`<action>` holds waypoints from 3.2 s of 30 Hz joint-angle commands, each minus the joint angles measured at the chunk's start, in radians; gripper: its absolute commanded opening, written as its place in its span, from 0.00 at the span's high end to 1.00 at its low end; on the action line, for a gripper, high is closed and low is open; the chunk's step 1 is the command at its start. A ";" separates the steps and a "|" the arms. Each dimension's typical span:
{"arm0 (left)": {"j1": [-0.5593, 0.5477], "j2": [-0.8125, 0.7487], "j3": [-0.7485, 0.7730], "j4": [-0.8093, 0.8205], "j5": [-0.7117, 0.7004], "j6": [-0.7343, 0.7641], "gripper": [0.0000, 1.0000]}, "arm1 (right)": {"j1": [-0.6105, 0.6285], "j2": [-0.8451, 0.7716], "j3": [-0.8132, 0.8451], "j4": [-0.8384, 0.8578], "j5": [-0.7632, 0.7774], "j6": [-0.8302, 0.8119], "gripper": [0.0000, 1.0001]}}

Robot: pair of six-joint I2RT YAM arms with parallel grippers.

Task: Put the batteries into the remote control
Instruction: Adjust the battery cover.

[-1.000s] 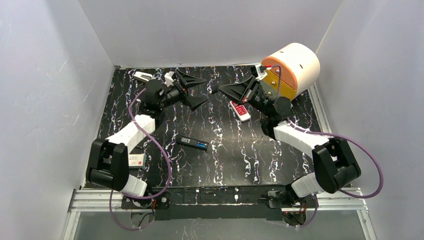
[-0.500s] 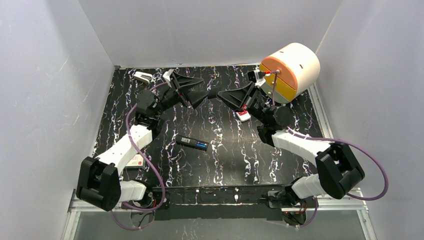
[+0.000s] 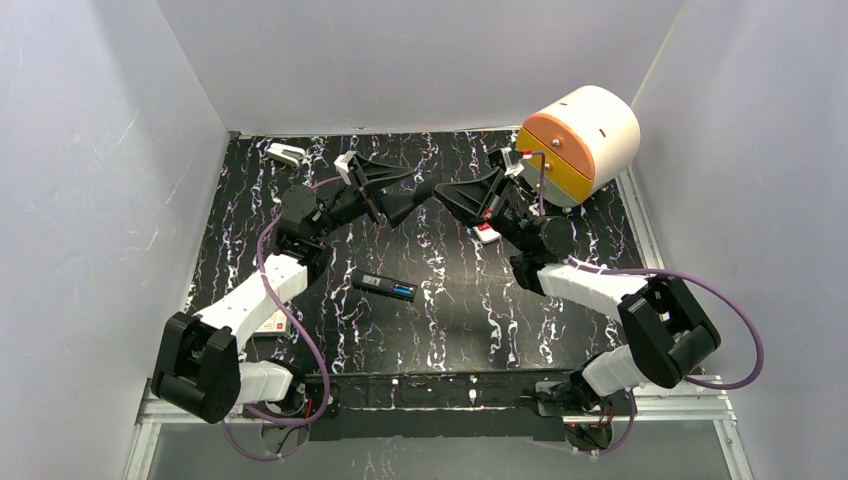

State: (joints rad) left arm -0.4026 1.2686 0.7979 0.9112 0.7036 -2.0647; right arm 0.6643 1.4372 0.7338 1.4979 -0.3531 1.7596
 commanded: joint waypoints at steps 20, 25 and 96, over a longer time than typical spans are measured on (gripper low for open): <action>-0.003 -0.012 0.027 0.218 -0.020 -0.007 1.00 | 0.026 0.013 -0.086 0.219 0.044 0.104 0.99; -0.003 -0.015 -0.006 0.217 -0.032 0.065 1.00 | 0.027 -0.043 -0.128 0.132 0.045 0.072 0.91; 0.095 0.005 0.188 -0.987 0.311 1.067 1.00 | 0.243 -0.075 0.544 -1.855 0.159 -1.723 0.54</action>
State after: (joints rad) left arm -0.3096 1.3293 1.0023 -0.0612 0.9707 -1.0031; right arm 0.9016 1.3399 1.2182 -0.3603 -0.1757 0.0708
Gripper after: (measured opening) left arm 0.021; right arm 0.518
